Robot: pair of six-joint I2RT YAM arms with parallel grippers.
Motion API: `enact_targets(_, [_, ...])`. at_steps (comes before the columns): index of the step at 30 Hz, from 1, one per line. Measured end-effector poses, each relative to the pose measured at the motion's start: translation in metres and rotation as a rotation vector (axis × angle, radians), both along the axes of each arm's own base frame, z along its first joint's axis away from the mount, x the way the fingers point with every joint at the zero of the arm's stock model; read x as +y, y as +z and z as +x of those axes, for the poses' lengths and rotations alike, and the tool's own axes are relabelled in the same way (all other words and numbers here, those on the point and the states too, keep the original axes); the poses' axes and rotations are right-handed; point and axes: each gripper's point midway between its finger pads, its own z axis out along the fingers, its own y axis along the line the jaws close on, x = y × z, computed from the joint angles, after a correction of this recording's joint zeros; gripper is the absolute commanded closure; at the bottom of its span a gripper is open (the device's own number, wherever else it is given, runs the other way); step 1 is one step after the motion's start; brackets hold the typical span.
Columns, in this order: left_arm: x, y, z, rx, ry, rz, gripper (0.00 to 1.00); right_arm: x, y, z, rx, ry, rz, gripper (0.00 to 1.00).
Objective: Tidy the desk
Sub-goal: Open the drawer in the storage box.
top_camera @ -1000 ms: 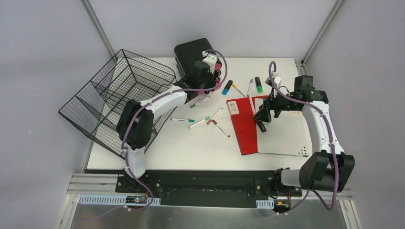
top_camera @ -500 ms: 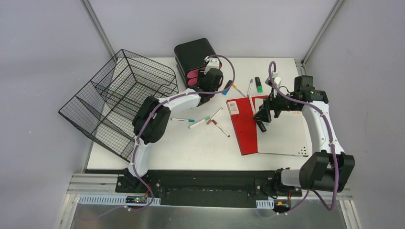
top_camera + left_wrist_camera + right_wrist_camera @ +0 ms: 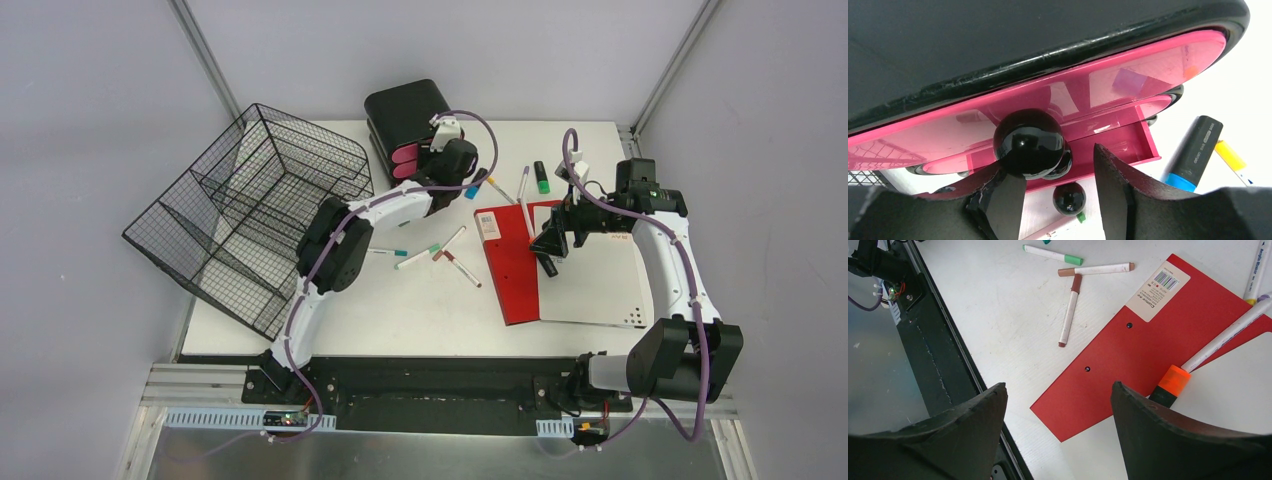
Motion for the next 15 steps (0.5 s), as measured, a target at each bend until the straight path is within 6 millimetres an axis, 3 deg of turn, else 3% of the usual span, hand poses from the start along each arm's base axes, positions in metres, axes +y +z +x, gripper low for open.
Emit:
enact_targets(8, [0.0044, -0.0017, 0.0065, -0.002, 0.033, 0.015, 0.63, 0.0000, 0.0000, 0.0000, 0.000, 0.000, 0.000, 0.21])
enact_targets(15, [0.0043, -0.0021, 0.0090, -0.002, 0.036, 0.003, 0.82, 0.0000, 0.0000, 0.0000, 0.000, 0.000, 0.000, 0.21])
